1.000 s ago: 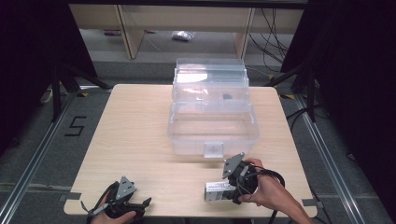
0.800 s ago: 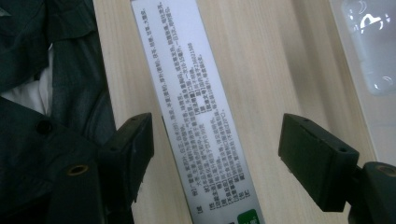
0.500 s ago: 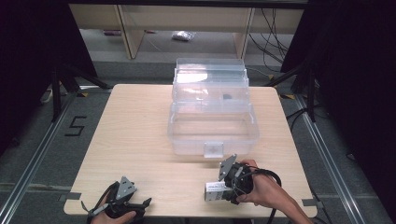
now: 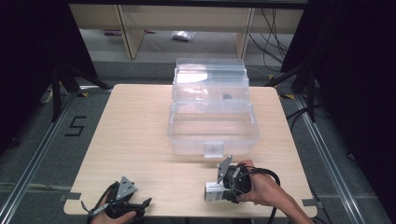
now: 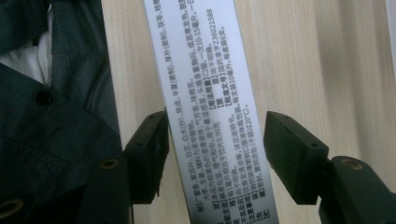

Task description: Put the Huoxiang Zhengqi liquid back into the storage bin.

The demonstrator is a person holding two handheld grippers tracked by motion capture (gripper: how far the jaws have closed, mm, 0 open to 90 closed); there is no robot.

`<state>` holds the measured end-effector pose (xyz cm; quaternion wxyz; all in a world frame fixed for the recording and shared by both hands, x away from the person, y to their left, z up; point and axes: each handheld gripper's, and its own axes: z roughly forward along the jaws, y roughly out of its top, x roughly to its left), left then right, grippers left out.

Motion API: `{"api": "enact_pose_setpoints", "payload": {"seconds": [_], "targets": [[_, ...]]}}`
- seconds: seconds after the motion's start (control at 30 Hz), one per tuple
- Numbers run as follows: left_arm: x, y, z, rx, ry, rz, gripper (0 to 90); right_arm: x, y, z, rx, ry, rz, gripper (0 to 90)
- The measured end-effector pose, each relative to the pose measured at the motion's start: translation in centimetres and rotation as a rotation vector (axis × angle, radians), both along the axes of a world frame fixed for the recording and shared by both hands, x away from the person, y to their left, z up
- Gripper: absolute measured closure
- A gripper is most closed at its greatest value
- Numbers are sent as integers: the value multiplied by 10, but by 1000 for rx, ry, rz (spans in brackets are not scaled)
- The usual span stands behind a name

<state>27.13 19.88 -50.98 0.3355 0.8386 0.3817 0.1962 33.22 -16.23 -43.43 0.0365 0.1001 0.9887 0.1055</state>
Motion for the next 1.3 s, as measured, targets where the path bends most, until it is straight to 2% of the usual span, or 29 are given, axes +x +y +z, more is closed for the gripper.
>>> {"api": "enact_pose_setpoints", "payload": {"seconds": [0.03,0.1,0.13,0.17,0.27,0.3,0.37,0.4,0.47,0.53,0.57,0.6,0.63,0.67,0.7,0.77,0.8,0.83,0.87,0.93,0.97,1.0,1.07,1.1,1.17,1.2,1.23,1.27,1.3], "targets": [[-2,-1,1,-1,14,17,156,2,0,-1,2,-4,39,434],[-2,-1,0,-5,22,13,156,3,0,-2,-3,0,56,453],[-2,-1,0,-5,22,13,156,3,0,-2,-3,0,56,453],[-1,0,0,-2,11,7,156,0,1,-2,-18,11,14,469],[-3,-2,0,-14,20,30,156,2,1,-3,-23,12,36,494],[-2,0,0,5,23,6,156,3,2,-4,-25,16,63,531],[0,0,0,1,-1,-2,156,3,2,-4,-25,22,71,545],[-1,0,1,11,6,4,156,1,2,-4,-34,26,39,568],[0,-1,-1,2,-9,18,156,1,2,-3,-36,26,51,590],[1,1,0,12,-3,-8,156,6,2,-4,-28,13,125,610],[0,0,0,7,3,1,156,3,2,-2,-37,26,89,628],[0,0,0,7,3,1,156,3,2,-2,-37,26,89,628],[-2,-1,0,-4,19,21,156,5,3,-2,-29,20,133,641],[-1,0,0,3,14,2,156,2,3,-1,-42,27,84,643],[2,2,1,26,-14,-24,156,2,3,-1,-43,31,92,645],[2,2,2,44,-13,-30,156,5,2,-2,-34,31,120,646],[-2,0,1,8,17,11,156,5,2,-2,-34,31,120,646],[-3,0,1,9,35,12,156,5,2,-1,-40,33,124,646],[2,2,1,19,-11,-16,156,4,3,0,-59,44,98,647],[2,3,2,35,-17,-30,156,3,4,2,-61,44,93,647],[-1,0,0,2,7,4,156,7,4,3,-48,33,138,648],[-1,0,0,2,7,4,156,7,4,3,-48,33,138,648],[1,1,0,13,-1,-7,156,7,4,6,-45,35,135,649],[3,3,1,38,-20,-35,156,7,4,7,-46,42,128,649],[-2,0,1,6,28,11,156,7,4,11,-57,47,108,650],[-2,0,1,6,28,11,156,7,4,11,-57,47,108,650],[0,1,0,9,3,-3,156,7,3,14,-49,45,98,650],[0,1,0,9,3,-3,156,7,3,14,-49,45,98,650],[3,3,2,43,-22,-39,156,10,3,15,-38,42,125,650]]}}
